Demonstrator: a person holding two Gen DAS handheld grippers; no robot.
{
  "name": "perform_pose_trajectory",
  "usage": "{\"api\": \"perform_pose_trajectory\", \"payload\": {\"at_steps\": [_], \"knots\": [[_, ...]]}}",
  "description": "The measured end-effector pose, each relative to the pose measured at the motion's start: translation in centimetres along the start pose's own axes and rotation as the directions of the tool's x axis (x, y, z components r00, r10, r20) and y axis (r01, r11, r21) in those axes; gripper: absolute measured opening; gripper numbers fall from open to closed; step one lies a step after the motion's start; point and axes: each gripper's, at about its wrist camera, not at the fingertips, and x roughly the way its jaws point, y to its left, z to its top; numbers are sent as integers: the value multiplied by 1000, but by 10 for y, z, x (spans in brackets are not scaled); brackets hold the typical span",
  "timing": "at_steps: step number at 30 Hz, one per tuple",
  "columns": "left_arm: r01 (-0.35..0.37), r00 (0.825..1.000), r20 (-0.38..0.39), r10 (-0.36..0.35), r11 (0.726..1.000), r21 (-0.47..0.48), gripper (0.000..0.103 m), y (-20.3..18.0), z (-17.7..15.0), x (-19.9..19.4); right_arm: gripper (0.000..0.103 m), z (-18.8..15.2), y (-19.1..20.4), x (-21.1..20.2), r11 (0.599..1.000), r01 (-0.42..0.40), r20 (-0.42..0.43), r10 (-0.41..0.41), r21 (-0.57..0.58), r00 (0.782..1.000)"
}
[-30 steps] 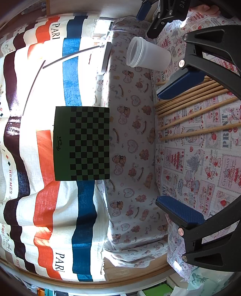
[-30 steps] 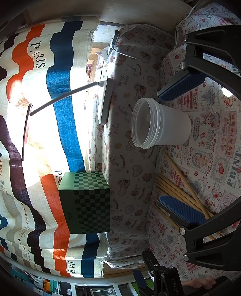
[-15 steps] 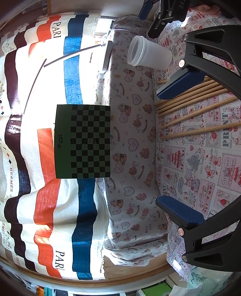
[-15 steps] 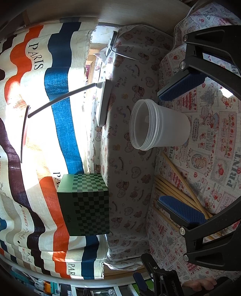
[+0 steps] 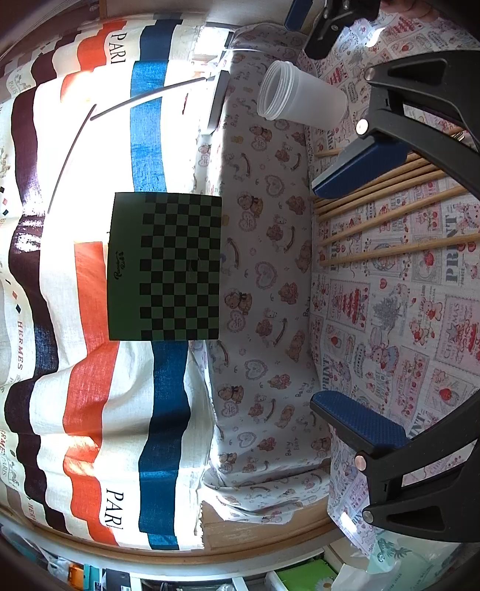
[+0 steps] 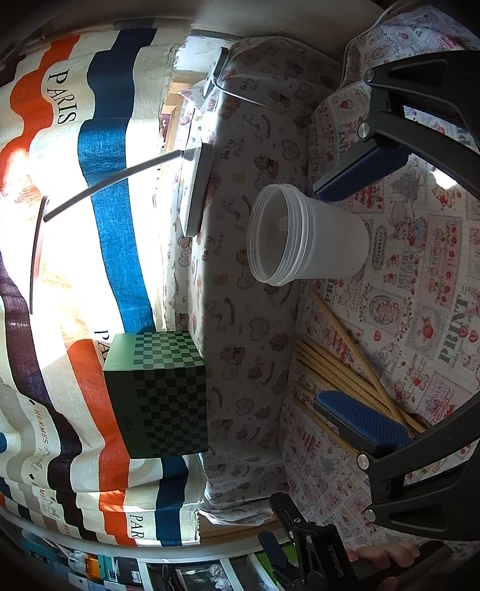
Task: Organize utensils
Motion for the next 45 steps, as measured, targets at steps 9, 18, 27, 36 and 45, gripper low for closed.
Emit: {"api": "perform_pose_trajectory", "payload": {"at_steps": [9,18,27,36,45], "knots": [[-45,999,13,45,999,-16,103,16,2,8,77,40,-31,5,956,98,-96,-74,278,993],[-16,1000,-1,16,999,-36,103,22,4,13,34,38,15,76,961,16,-412,104,276,905],[-33,999,5,33,999,-29,103,20,4,13,31,13,45,149,962,194,-572,-52,191,819],[-81,997,-17,81,996,-41,103,26,4,17,28,-4,54,188,957,254,-625,-114,140,772],[-102,995,-22,101,994,-28,103,25,3,18,8,4,49,207,962,203,-616,-48,184,786]]}}
